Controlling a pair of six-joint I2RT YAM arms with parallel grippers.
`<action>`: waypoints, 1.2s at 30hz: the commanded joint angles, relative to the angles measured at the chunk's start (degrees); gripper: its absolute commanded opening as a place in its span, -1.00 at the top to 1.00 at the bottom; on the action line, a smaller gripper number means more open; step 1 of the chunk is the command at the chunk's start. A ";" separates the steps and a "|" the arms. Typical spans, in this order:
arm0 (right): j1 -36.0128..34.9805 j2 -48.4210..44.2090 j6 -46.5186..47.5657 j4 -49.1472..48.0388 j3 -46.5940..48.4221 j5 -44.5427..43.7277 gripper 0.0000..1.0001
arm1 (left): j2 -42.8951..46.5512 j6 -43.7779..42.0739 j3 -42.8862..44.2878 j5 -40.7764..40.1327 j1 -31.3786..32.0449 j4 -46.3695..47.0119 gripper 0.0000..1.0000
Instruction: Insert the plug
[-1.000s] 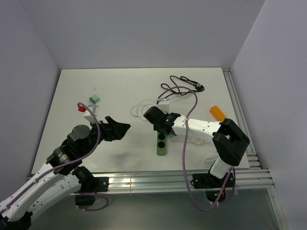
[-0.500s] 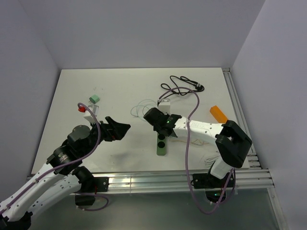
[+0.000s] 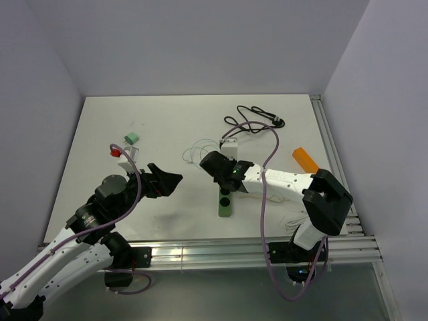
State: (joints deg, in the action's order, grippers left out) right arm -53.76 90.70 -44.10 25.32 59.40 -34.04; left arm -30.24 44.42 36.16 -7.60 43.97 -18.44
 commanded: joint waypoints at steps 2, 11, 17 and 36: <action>-0.38 0.97 -1.26 -2.90 -1.56 -3.84 1.00 | 0.45 -0.48 -0.04 0.12 -0.02 0.95 -0.93; -0.38 3.17 -1.52 -7.66 -4.46 -5.42 1.00 | 0.36 -0.65 -0.04 0.30 -0.02 0.95 -0.94; -0.82 1.51 -1.87 -7.30 -4.99 -6.92 1.00 | 0.62 -0.57 0.22 0.30 -0.02 1.03 -0.93; -3.37 -0.44 -2.05 -6.16 -4.29 -13.50 1.00 | -0.17 -0.48 -0.22 1.27 -0.02 2.00 -0.93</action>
State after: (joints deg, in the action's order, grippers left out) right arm -56.75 89.84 -45.34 20.58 55.07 -42.11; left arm -30.24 44.42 35.81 -7.31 43.97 -18.31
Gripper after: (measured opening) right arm 0.397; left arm 0.969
